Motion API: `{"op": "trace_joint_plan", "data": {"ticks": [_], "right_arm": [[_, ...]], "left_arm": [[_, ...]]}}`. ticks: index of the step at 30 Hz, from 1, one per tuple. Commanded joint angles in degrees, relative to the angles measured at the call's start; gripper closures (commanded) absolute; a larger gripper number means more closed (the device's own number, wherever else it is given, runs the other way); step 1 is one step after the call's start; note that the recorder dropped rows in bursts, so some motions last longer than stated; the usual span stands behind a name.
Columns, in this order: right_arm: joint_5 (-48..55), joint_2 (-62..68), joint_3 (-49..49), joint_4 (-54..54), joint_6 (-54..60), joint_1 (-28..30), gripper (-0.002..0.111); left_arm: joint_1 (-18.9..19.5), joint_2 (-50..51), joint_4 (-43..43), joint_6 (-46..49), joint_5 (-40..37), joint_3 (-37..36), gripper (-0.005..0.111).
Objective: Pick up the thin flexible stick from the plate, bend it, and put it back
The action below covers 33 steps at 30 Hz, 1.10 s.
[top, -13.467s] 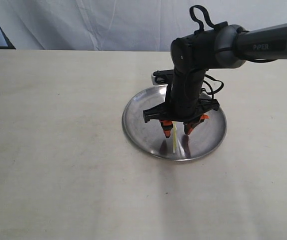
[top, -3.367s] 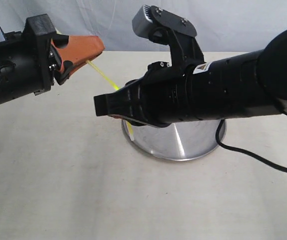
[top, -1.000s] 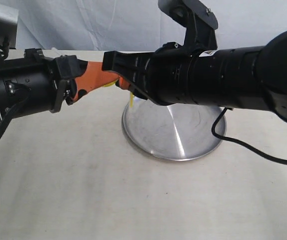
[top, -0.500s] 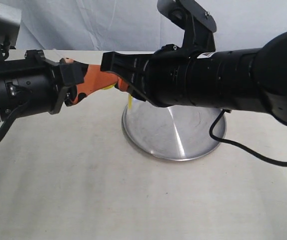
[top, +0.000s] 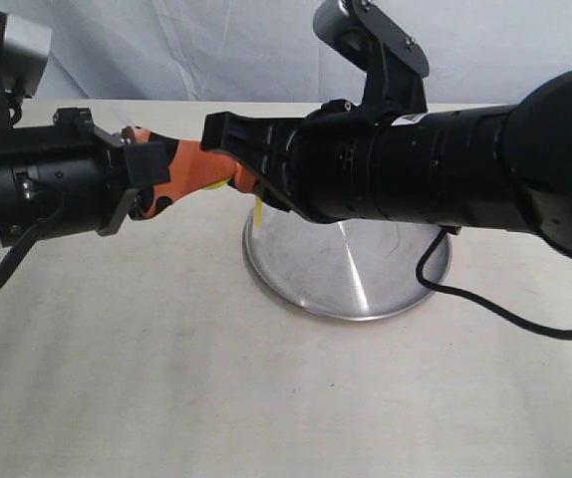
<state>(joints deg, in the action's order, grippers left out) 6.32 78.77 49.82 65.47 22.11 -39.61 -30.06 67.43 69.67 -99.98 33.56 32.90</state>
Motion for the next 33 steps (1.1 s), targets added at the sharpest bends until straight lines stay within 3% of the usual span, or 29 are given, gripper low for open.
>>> {"op": "trace_joint_plan", "data": {"ticks": [1,33], "right_arm": [[-6.32,-1.19,1.83,3.70,-0.20,0.20,0.109],[-7.14,-1.19,1.83,10.06,-1.26,0.20,0.109]], "left_arm": [[-0.85,0.63,9.44,-0.47,1.16,-1.38,0.107],[-0.96,0.63,12.01,-0.47,2.34,-1.38,0.107]]}}
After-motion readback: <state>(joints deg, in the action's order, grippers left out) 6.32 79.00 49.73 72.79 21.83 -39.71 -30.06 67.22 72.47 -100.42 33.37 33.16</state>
